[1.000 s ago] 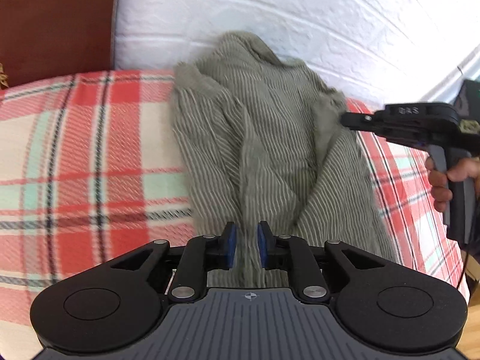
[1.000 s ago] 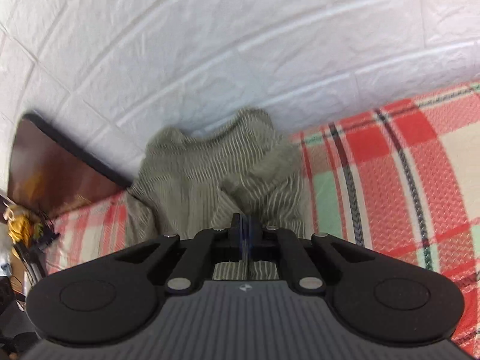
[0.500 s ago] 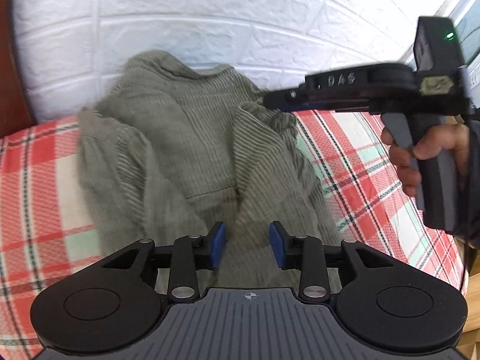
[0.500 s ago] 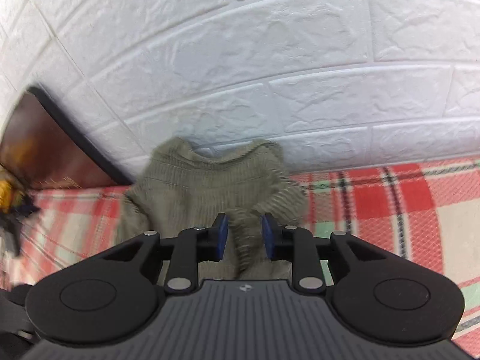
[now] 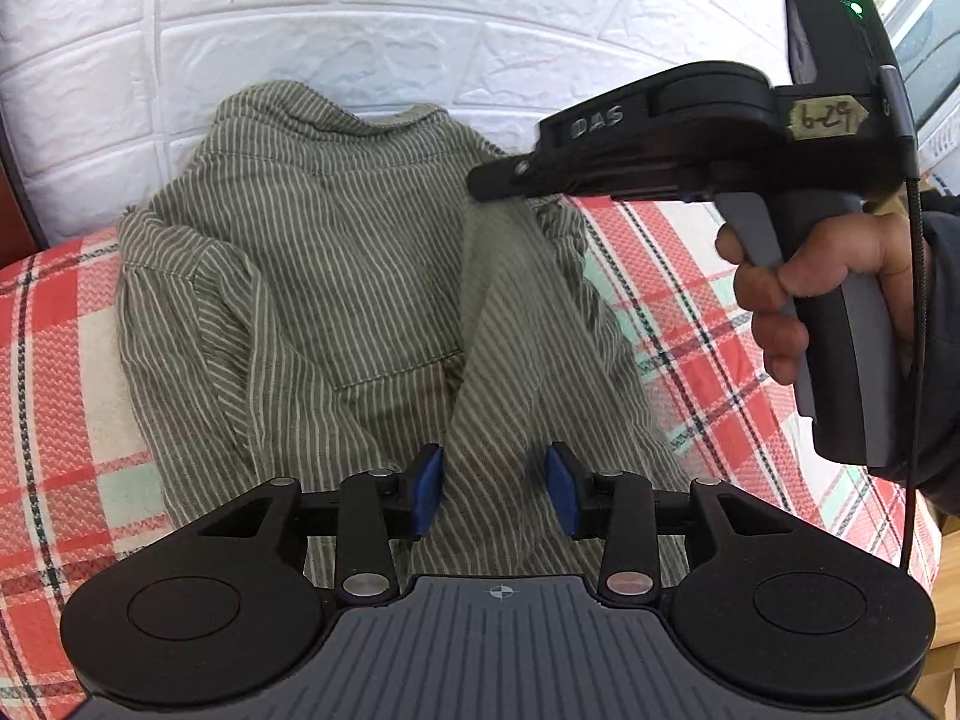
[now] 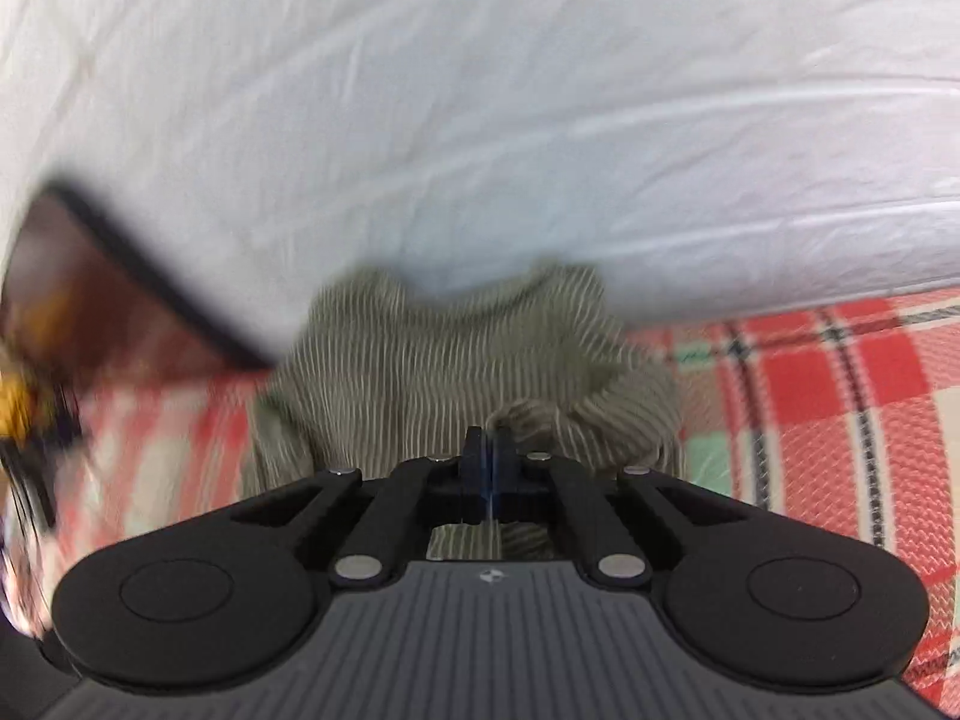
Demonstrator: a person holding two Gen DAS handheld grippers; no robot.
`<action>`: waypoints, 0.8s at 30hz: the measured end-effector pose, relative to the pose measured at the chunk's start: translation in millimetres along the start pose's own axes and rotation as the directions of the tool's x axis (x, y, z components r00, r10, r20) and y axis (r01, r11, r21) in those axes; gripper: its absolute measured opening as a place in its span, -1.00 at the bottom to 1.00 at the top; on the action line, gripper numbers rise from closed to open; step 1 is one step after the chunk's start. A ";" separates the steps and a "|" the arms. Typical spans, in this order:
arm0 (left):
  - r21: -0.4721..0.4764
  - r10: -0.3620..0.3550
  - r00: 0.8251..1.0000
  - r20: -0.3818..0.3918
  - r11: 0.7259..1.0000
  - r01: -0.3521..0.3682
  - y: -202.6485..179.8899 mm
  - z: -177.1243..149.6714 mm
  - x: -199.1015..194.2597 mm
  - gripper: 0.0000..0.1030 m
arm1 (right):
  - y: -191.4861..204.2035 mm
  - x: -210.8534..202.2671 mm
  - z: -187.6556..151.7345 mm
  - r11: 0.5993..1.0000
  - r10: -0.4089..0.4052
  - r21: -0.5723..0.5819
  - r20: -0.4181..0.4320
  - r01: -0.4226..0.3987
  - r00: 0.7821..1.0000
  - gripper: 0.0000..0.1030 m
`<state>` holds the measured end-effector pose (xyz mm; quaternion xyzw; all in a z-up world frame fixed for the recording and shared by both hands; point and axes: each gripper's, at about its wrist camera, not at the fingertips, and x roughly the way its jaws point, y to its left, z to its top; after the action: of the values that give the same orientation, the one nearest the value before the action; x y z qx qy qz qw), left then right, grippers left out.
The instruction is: Fold clothes
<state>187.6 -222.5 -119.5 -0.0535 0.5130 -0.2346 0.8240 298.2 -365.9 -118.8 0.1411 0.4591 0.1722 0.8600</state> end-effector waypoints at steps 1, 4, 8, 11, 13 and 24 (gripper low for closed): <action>0.000 0.004 1.000 -0.005 1.000 -0.004 -0.6 -0.3 2.2 0.07 | -4.0 -0.2 -0.7 1.000 -0.014 0.009 0.000 0.014 1.000 -0.97; 0.008 0.019 1.000 -0.020 1.000 -0.019 -1.0 -2.0 6.6 0.07 | -12.4 10.8 -3.1 0.999 -0.040 0.026 -0.027 0.041 0.999 -0.96; 0.022 0.038 0.999 -0.011 0.999 -0.037 2.9 -2.4 -5.2 0.07 | -17.8 6.6 -3.8 0.998 -0.021 0.064 0.004 0.021 1.000 -0.84; 0.017 0.054 0.998 0.023 0.998 -0.055 10.8 2.3 -24.7 0.08 | -18.7 -21.4 -3.1 0.996 0.018 0.088 0.070 -0.024 0.997 -0.54; 0.006 0.062 0.997 0.050 0.998 -0.062 17.3 6.5 -39.1 0.09 | -22.4 -44.6 -10.7 0.993 0.048 0.099 0.091 -0.057 0.995 -0.42; 0.071 0.010 1.000 0.014 0.997 -0.011 -2.4 -11.3 -42.8 0.09 | -32.6 -88.6 -123.3 0.987 0.106 0.121 -0.035 -0.101 0.994 -0.35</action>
<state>161.4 -204.0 -88.9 -0.0232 0.4989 -0.2480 0.8301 154.2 -422.5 -132.6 0.2122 0.4781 0.1919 0.8304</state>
